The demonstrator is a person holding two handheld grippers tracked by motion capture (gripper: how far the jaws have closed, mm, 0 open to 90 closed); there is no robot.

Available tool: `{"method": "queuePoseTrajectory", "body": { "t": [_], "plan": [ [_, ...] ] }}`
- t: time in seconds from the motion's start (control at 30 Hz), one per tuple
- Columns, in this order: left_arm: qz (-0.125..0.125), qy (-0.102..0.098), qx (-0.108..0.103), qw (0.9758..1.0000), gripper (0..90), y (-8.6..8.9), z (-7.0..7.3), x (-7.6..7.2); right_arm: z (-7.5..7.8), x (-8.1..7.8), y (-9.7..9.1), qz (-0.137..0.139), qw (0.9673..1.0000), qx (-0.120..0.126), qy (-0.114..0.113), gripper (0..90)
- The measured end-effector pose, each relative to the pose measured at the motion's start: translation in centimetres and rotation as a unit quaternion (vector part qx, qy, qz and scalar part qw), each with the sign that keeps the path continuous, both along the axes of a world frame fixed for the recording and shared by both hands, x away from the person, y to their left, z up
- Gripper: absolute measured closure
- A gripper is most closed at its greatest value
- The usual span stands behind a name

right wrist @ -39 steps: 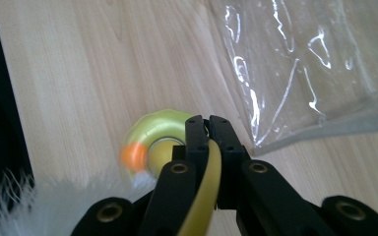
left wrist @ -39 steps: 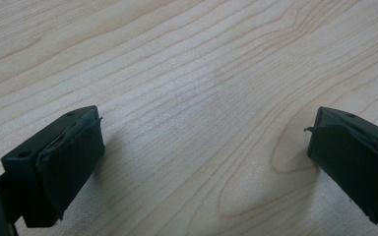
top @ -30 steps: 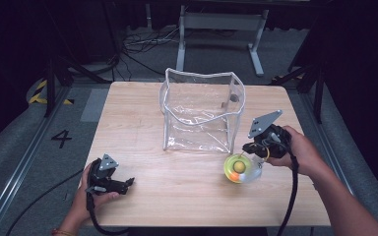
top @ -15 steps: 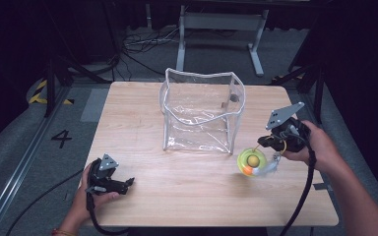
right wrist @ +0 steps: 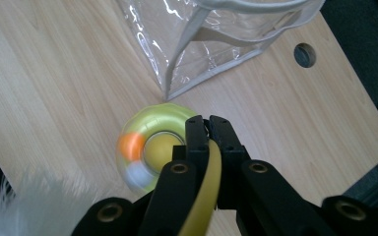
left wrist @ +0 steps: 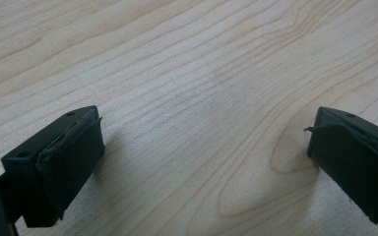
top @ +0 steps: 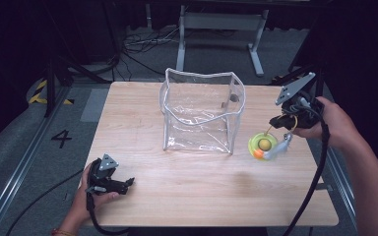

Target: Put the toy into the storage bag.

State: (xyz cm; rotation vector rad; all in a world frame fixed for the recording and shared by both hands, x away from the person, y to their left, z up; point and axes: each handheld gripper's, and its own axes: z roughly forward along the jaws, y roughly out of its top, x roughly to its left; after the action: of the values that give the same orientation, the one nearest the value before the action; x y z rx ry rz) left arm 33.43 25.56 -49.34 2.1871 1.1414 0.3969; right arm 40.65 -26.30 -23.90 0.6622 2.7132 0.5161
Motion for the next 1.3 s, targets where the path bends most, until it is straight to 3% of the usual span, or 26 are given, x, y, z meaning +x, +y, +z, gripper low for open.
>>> {"method": "queuePoseTrajectory", "body": {
  "t": [0.4,0.8,1.3],
  "plan": [
    [0.001,0.0,0.0,1.0,1.1,0.0,0.0,0.0,4.0,2.1,-0.4,-0.023,0.9994,-0.003,-0.025,88.4],
    [0.001,0.0,0.0,1.0,1.0,0.0,0.0,0.0,10.2,3.6,1.8,-0.027,0.9976,0.005,-0.063,88.4],
    [-0.001,0.0,0.001,1.0,1.0,0.0,0.0,0.0,11.6,6.3,6.3,-0.028,0.9976,0.001,-0.063,88.5]
  ]
}}
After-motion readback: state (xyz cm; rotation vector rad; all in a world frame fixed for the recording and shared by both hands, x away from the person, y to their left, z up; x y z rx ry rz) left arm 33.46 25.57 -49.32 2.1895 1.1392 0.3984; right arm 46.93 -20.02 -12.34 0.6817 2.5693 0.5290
